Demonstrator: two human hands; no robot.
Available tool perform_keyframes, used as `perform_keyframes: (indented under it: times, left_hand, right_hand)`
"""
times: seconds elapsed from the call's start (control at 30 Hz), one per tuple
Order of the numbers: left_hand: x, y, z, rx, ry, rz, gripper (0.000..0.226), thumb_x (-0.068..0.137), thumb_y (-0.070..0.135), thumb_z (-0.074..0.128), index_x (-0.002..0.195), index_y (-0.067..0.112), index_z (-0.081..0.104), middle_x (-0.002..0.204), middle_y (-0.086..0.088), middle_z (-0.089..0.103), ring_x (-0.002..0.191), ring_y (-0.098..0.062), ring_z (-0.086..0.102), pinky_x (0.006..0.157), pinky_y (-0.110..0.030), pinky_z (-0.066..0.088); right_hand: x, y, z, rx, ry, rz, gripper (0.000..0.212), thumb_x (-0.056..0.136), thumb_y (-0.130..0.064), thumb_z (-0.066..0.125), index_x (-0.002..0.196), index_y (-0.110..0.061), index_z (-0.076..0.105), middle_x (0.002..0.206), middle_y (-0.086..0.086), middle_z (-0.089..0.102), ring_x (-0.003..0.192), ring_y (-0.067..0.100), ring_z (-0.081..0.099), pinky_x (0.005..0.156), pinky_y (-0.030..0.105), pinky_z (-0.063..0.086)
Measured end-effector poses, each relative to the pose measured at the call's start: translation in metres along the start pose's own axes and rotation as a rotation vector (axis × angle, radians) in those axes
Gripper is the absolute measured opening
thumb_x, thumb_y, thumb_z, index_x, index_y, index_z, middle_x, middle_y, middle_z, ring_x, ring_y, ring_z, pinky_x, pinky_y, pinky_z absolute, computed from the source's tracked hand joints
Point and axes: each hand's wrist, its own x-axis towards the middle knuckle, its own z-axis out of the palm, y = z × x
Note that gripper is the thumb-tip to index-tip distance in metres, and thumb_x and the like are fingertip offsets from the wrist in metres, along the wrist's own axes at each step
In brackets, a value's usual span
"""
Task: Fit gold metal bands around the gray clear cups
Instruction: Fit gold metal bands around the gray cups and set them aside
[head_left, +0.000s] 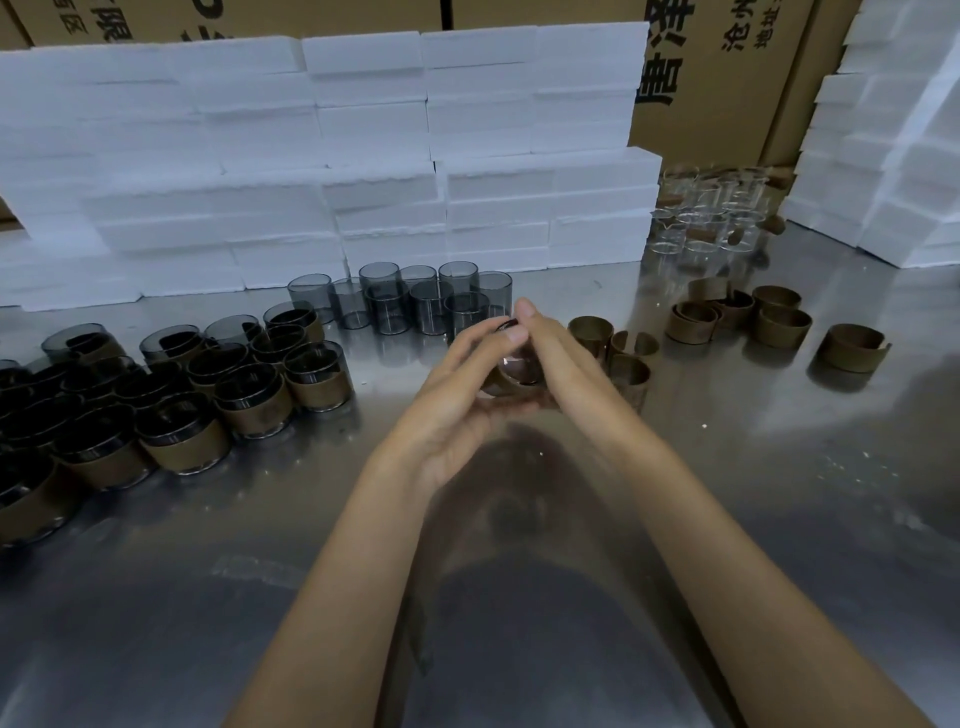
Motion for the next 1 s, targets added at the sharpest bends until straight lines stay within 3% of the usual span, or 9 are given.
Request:
perform_keyframes:
  times: [0.17, 0.37, 0.43, 0.57, 0.67, 0.73, 0.83, 0.9, 1.0]
  left_hand:
    - [-0.002, 0.001, 0.0, 0.025, -0.014, 0.02, 0.061, 0.079, 0.026, 0.079, 0.136, 0.013, 0.061, 0.126, -0.021, 0.068, 0.103, -0.026, 0.073, 0.077, -0.036, 0.06]
    - [-0.001, 0.001, -0.004, 0.016, -0.025, 0.027, 0.063, 0.08, 0.012, 0.08, 0.139, 0.01, 0.058, 0.131, -0.022, 0.067, 0.109, -0.03, 0.072, 0.081, -0.04, 0.061]
    - [-0.001, 0.001, -0.005, 0.009, -0.026, 0.023, 0.059, 0.081, 0.011, 0.079, 0.137, 0.01, 0.06, 0.129, -0.02, 0.068, 0.105, -0.029, 0.074, 0.08, -0.039, 0.062]
    - [-0.001, -0.001, -0.004, -0.068, -0.024, -0.001, 0.053, 0.079, 0.016, 0.079, 0.13, 0.012, 0.066, 0.132, -0.02, 0.067, 0.104, -0.03, 0.074, 0.077, -0.039, 0.062]
    - [0.0, -0.001, 0.001, -0.033, -0.004, 0.008, 0.064, 0.076, 0.025, 0.08, 0.136, 0.012, 0.062, 0.129, -0.017, 0.068, 0.103, -0.029, 0.075, 0.076, -0.036, 0.062]
    - [0.0, -0.001, 0.004, -0.019, 0.041, 0.005, 0.074, 0.074, 0.033, 0.081, 0.139, 0.008, 0.056, 0.118, -0.015, 0.072, 0.093, -0.029, 0.076, 0.074, -0.035, 0.062]
    - [0.002, 0.001, 0.002, 0.17, 0.174, 0.009, 0.063, 0.083, 0.051, 0.074, 0.128, 0.008, 0.063, 0.099, -0.008, 0.076, 0.084, -0.026, 0.074, 0.067, -0.031, 0.059]
    - [0.004, 0.002, -0.001, 0.325, 0.282, 0.012, 0.056, 0.092, 0.064, 0.058, 0.112, 0.014, 0.073, 0.095, -0.004, 0.076, 0.084, -0.022, 0.067, 0.07, -0.032, 0.052]
    - [0.004, 0.002, -0.004, 0.237, 0.387, 0.019, 0.052, 0.102, 0.057, 0.044, 0.093, 0.015, 0.074, 0.085, -0.005, 0.075, 0.082, -0.02, 0.066, 0.08, -0.038, 0.05]
  right_hand:
    - [0.0, 0.002, 0.006, 0.029, 0.033, -0.073, 0.056, 0.096, -0.072, 0.043, 0.111, -0.027, 0.073, 0.106, -0.007, 0.078, 0.106, 0.005, 0.07, 0.107, 0.038, 0.049]
    - [0.004, 0.007, 0.006, 0.031, 0.113, -0.116, 0.059, 0.094, -0.074, 0.041, 0.107, -0.028, 0.076, 0.106, -0.007, 0.078, 0.11, 0.009, 0.069, 0.108, 0.042, 0.048]
    - [0.005, 0.008, 0.007, 0.046, 0.14, -0.132, 0.056, 0.097, -0.069, 0.041, 0.102, -0.026, 0.077, 0.1, -0.006, 0.078, 0.105, 0.009, 0.071, 0.102, 0.035, 0.052]
    - [0.008, 0.01, 0.006, 0.136, 0.234, -0.144, 0.045, 0.104, -0.051, 0.049, 0.089, -0.019, 0.077, 0.08, -0.007, 0.077, 0.079, 0.001, 0.073, 0.068, 0.012, 0.051]
    - [0.01, 0.011, 0.006, 0.143, 0.26, -0.131, 0.048, 0.103, -0.051, 0.05, 0.094, -0.011, 0.076, 0.083, -0.001, 0.077, 0.076, 0.0, 0.071, 0.067, 0.012, 0.051]
    - [0.01, 0.014, 0.008, 0.15, 0.281, -0.114, 0.052, 0.102, -0.054, 0.05, 0.092, -0.009, 0.074, 0.087, 0.006, 0.076, 0.079, 0.005, 0.069, 0.075, 0.02, 0.054]
    - [0.011, 0.018, 0.015, 0.102, 0.314, -0.137, 0.051, 0.103, -0.056, 0.046, 0.088, -0.012, 0.069, 0.084, 0.006, 0.073, 0.083, 0.011, 0.066, 0.085, 0.037, 0.052]
    - [0.01, 0.02, 0.02, 0.064, 0.322, -0.17, 0.045, 0.103, -0.056, 0.045, 0.086, -0.019, 0.065, 0.079, -0.007, 0.068, 0.08, 0.006, 0.063, 0.083, 0.031, 0.049]
    - [0.006, 0.025, 0.032, 0.025, 0.217, -0.155, 0.034, 0.103, -0.054, 0.047, 0.096, -0.028, 0.066, 0.087, -0.015, 0.07, 0.089, 0.003, 0.065, 0.086, 0.025, 0.051]
